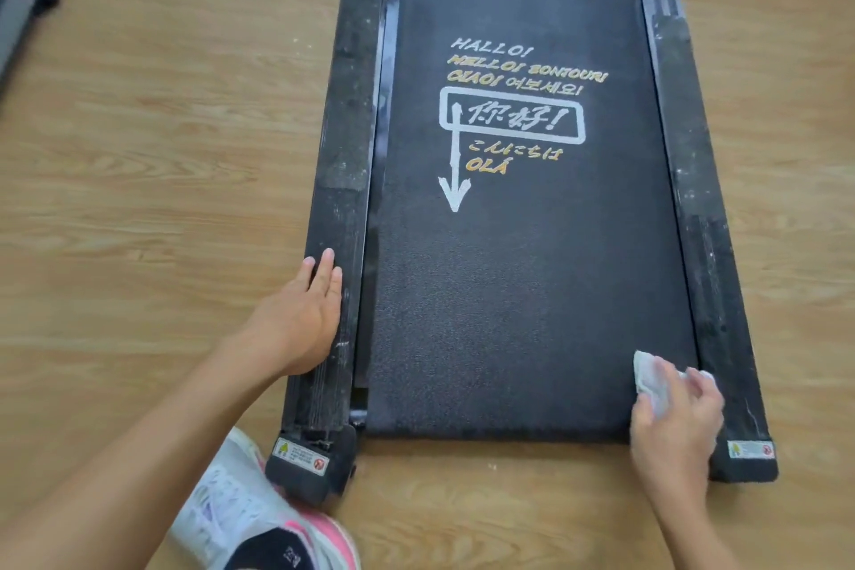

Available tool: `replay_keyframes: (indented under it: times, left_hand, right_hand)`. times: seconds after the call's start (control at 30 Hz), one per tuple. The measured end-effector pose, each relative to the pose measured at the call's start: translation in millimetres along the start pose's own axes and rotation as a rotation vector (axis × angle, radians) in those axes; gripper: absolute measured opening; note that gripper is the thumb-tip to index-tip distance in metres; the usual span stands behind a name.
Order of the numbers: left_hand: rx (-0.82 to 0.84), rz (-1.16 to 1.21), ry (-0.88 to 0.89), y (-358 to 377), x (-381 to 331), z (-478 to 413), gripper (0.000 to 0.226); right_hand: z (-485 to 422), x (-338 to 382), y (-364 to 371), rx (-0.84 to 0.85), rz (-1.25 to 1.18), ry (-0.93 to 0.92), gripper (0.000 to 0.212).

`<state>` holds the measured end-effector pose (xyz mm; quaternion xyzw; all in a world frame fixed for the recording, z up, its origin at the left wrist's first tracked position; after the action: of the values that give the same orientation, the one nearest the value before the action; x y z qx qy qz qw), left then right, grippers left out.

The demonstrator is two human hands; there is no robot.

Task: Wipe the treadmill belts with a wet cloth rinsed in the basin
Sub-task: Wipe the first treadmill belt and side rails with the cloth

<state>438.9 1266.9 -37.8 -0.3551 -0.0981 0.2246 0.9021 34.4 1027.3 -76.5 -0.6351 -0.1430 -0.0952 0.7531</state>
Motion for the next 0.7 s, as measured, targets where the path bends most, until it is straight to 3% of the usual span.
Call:
replay_keyframes:
  times: [0.17,0.3,0.4,0.57,0.7]
  left_hand:
    - [0.068,0.032,0.028,-7.7,6.1,2.7,0.078]
    - [0.138,0.125,0.028,-37.5,0.0,0.8,0.075]
    - [0.003,0.245,0.070,-101.6,-17.4,17.7,0.073]
    - [-0.258,0.254,0.078,-210.6,5.9,84.7,0.079]
    - [-0.316,0.307,0.050,-263.7,53.1,80.4,0.087]
  right_hand:
    - [-10.3,5.7,-22.4,0.112,0.013,-0.026,0.020]
    - [-5.5,126.2,-47.6,0.403,-0.297,-0.100,0.009]
    - [-8.3,239.1,-69.8,0.562,-0.612,-0.190,0.011]
    - [-26.3,368.8,-172.6,0.518,-1.027,-0.341,0.008]
    - [-54.8,393.3,-200.7,0.493,-1.216,-0.230,0.014]
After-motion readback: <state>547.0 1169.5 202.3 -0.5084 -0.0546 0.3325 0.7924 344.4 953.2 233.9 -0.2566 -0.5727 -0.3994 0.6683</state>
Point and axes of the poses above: each hand's wrist, its own z-axis away from the middle knuckle, its own y-axis out of the palm, x = y × z, the point moved 4 cm from there along -z, towards the middle knuckle, and after that the axes turned 2 degrees about y, right-handed, at the moved point
